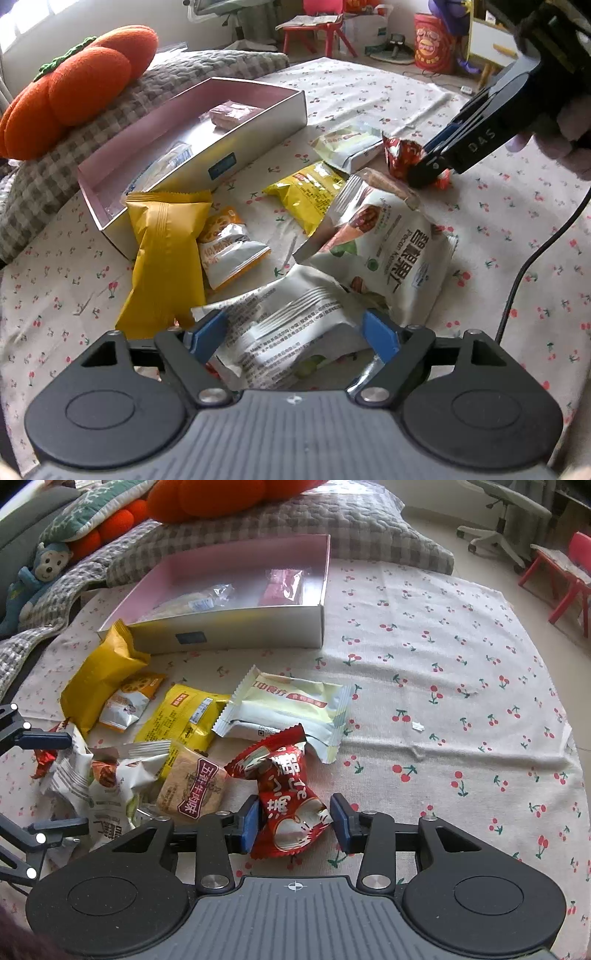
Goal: Organize snacks
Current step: 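Grasp the red candy with right tool while left tool reaches white printed bag, then grasp the white printed bag with the left tool and lift it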
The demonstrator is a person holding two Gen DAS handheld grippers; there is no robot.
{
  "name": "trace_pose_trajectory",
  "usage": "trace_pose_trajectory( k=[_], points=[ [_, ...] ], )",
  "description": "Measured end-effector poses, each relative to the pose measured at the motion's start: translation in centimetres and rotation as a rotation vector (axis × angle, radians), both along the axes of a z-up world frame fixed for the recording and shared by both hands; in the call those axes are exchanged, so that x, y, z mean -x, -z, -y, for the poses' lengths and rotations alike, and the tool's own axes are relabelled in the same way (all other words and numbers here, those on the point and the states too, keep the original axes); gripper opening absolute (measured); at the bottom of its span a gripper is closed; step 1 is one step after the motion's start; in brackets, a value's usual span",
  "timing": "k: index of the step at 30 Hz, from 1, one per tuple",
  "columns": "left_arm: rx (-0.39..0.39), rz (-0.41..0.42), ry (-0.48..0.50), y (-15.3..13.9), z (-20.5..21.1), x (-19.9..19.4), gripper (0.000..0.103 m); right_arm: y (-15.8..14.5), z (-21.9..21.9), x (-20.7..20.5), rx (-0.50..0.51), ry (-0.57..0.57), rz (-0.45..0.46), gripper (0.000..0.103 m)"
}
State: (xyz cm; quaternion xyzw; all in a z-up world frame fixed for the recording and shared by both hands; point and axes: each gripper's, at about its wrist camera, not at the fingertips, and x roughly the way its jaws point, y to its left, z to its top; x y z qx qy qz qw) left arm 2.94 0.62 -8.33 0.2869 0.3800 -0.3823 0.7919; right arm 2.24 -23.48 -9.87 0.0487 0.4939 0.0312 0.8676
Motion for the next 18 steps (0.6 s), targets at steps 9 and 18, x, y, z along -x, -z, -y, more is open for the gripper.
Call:
trace_pose_trajectory(
  k=[9, 18],
  points=[
    [0.038, 0.020, -0.046, -0.7, 0.0, -0.1, 0.042, -0.1, -0.5, 0.2, 0.027, -0.010, 0.012, 0.036],
    [0.071, 0.015, -0.038, -2.2, -0.2, 0.0, 0.016, -1.1, 0.3, 0.3, -0.012, 0.017, 0.028, 0.036]
  ],
)
